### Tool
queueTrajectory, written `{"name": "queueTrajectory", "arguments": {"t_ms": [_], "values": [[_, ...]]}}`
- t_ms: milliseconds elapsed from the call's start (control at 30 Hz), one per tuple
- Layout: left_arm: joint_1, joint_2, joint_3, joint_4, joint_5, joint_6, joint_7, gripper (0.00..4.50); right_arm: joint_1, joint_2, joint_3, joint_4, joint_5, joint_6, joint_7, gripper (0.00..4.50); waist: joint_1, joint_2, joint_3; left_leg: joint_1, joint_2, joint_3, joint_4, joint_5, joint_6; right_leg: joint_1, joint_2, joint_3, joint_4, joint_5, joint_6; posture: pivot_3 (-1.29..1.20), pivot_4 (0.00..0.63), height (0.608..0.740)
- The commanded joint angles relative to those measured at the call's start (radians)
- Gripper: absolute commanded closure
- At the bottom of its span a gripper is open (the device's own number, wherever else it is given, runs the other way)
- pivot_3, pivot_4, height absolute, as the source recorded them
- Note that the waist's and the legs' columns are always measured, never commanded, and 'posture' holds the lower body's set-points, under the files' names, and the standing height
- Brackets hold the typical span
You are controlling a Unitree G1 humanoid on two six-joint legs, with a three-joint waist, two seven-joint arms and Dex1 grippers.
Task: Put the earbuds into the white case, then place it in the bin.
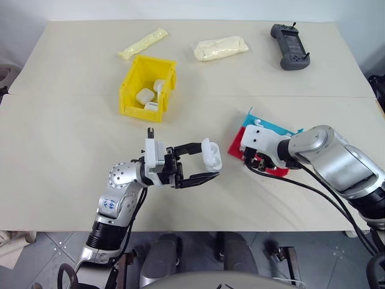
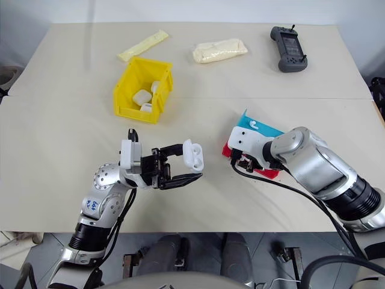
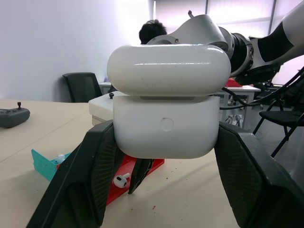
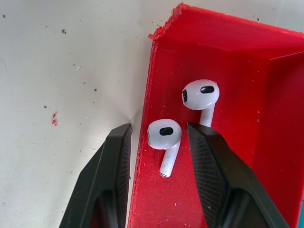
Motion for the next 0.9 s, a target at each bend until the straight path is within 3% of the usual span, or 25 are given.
{"name": "queueTrajectory", "arguments": {"t_ms": [33, 167, 433, 633, 767, 900], "values": [[0.000, -0.001, 0.010, -0.038, -0.020, -0.003, 0.006, 1.73, 0.012, -0.001, -0.015, -0.004, -0.016, -0.008, 0.010, 3.01, 0.000, 0.000, 0.000, 0.000, 0.000, 0.000, 0.000, 0.000, 0.000, 0.000, 0.000, 0.000, 0.000, 0.000, 0.000, 0.00, 0.150, 0.740], [-0.002, 0.000, 0.011, -0.037, -0.021, -0.001, 0.005, 1.73, 0.018, -0.001, -0.015, -0.009, -0.021, -0.008, 0.014, 4.03, 0.000, 0.000, 0.000, 0.000, 0.000, 0.000, 0.000, 0.000, 0.000, 0.000, 0.000, 0.000, 0.000, 0.000, 0.000, 0.00, 0.150, 0.740], [-0.006, 0.001, 0.010, -0.035, -0.023, 0.001, -0.002, 1.73, 0.022, -0.003, -0.034, -0.029, -0.013, 0.000, 0.027, 4.03, 0.001, 0.000, 0.000, 0.000, 0.000, 0.000, 0.000, 0.000, 0.000, 0.000, 0.000, 0.000, 0.000, 0.000, 0.000, 0.00, 0.150, 0.740], [-0.021, 0.011, 0.003, -0.016, -0.033, 0.007, -0.048, 1.73, 0.051, -0.071, -0.143, -0.112, 0.022, 0.023, 0.049, 4.03, 0.003, 0.000, 0.000, 0.000, 0.001, -0.001, -0.001, 0.000, 0.000, 0.000, 0.000, 0.000, 0.000, 0.000, 0.000, 0.00, 0.150, 0.740], [-0.037, 0.012, 0.003, 0.013, -0.041, 0.010, -0.084, 1.73, 0.079, -0.086, -0.260, -0.172, 0.071, 0.094, 0.033, 4.03, 0.001, 0.000, 0.000, 0.000, 0.001, 0.000, -0.001, 0.000, 0.000, 0.000, 0.000, 0.000, -0.001, 0.000, 0.000, 0.00, 0.150, 0.740], [-0.074, -0.008, -0.003, 0.066, -0.036, 0.006, -0.105, 1.73, 0.266, -0.015, -0.523, -0.258, 0.193, 0.073, 0.045, 4.03, 0.008, 0.000, 0.000, 0.000, 0.002, -0.001, -0.002, 0.000, 0.000, 0.001, 0.000, -0.003, -0.002, 0.000, 0.000, 0.00, 0.150, 0.740]]}}
